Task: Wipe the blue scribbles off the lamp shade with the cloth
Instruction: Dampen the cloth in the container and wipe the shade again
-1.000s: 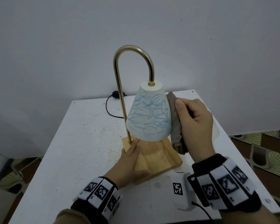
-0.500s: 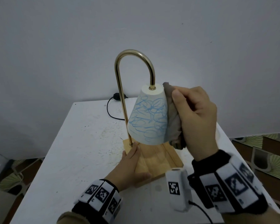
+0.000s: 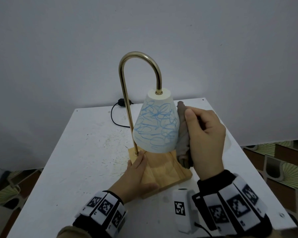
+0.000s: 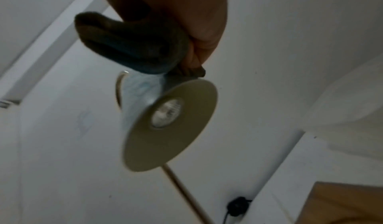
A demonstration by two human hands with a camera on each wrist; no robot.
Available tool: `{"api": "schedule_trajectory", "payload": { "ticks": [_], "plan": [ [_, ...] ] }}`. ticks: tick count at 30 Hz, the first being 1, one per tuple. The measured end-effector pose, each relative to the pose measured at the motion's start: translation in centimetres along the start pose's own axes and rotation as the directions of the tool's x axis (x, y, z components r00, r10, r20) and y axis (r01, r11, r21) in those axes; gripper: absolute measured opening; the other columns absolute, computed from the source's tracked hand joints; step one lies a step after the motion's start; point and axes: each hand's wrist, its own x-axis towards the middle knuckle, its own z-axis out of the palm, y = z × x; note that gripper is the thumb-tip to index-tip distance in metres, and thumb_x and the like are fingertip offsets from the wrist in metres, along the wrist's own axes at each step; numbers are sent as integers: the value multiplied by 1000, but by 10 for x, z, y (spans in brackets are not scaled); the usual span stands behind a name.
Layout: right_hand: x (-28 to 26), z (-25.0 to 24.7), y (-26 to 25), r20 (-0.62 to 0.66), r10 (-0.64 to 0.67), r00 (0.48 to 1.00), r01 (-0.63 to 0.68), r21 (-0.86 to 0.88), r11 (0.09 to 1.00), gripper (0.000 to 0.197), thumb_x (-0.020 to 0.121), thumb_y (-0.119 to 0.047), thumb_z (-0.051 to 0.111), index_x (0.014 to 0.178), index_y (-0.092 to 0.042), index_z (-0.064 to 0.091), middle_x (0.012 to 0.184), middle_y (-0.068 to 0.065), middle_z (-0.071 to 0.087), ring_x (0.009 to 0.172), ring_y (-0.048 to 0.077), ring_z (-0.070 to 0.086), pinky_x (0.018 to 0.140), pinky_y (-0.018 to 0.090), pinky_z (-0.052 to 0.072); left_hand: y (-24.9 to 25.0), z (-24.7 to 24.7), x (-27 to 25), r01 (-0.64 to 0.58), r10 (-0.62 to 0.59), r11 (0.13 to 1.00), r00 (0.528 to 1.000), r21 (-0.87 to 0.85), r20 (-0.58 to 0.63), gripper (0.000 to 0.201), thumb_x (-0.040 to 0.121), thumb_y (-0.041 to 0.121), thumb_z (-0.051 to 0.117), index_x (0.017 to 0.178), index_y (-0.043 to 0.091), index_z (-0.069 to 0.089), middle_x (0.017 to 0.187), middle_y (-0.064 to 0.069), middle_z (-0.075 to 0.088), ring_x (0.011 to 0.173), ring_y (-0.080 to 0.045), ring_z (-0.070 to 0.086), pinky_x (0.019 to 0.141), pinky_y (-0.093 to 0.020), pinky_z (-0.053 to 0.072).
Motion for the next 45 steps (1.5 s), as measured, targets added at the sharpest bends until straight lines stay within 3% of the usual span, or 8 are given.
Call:
{"api": "schedule_trajectory", "payload": {
  "ticks": [8, 16, 24, 31, 35, 40, 42, 45],
  "plan": [
    [-53, 0, 1, -24, -196, 980, 196, -13, 981, 18, 85, -17, 62, 101, -9, 67, 87, 8, 55, 86, -1, 54, 78, 7, 41, -12, 5, 8, -35, 35, 999, 999, 11, -17, 106, 82, 53, 60, 148, 19, -15, 154, 6, -25, 144, -31, -14, 119, -43, 4],
    [-21, 3, 10, -122, 2, 992, -1, 8, 1000, 7, 85, -20, 57, 91, -19, 62, 89, 0, 59, 87, 3, 56, 78, 14, 42, -8, 3, 4, -24, 24, 1000, 1000, -7, -2, 104, 82, 54, 59, 148, 20, -15, 153, 9, -27, 143, -34, -15, 119, -42, 7],
    [-56, 7, -1, -66, -228, 971, 225, -62, 972, 17, 86, -14, 59, 97, -3, 66, 86, 12, 56, 88, -4, 51, 80, 6, 39, -19, 9, 15, -70, 70, 998, 997, 7, -36, 106, 80, 56, 59, 149, 21, -13, 155, 7, -24, 144, -31, -14, 119, -46, 3],
    [-36, -2, 18, -128, -37, 991, 29, -63, 998, 5, 85, -17, 57, 87, -21, 59, 85, 0, 56, 84, -4, 52, 77, 6, 38, -10, 4, 6, -18, 18, 1000, 1000, -4, 8, 105, 82, 54, 59, 148, 19, -15, 153, 9, -28, 143, -34, -15, 118, -41, 7],
    [-21, 5, 3, -127, -57, 990, 56, -9, 998, 11, 86, -20, 58, 86, -30, 58, 86, -9, 55, 85, 4, 55, 77, 12, 41, -10, 5, 6, -18, 18, 1000, 1000, -3, 1, 106, 82, 55, 58, 149, 19, -15, 153, 9, -27, 143, -34, -15, 118, -43, 8],
    [-49, 11, -10, -88, -193, 977, 193, -8, 981, 8, 87, -13, 60, 93, -10, 65, 87, 5, 56, 87, -4, 53, 79, 6, 39, -24, 12, 20, -93, 93, 996, 995, 17, -35, 121, 62, 85, 46, 149, 25, -12, 155, 12, -23, 145, -30, -13, 118, -49, 3],
    [-57, 8, -4, -70, -225, 972, 221, -57, 974, 13, 87, -12, 60, 94, -3, 65, 85, 10, 56, 86, -5, 52, 79, 5, 38, -23, 12, 21, -75, 76, 997, 996, 26, -37, 114, 72, 74, 52, 149, 21, -13, 155, 8, -24, 145, -30, -14, 119, -48, 3],
    [-55, 2, 8, -101, -169, 980, 160, -87, 983, 10, 87, -17, 57, 93, -11, 63, 85, 6, 55, 86, -5, 52, 78, 5, 37, -17, 9, 14, -55, 56, 998, 998, 26, -28, 106, 82, 56, 58, 148, 17, -16, 153, 5, -29, 143, -32, -16, 119, -44, 4]
  ]
}}
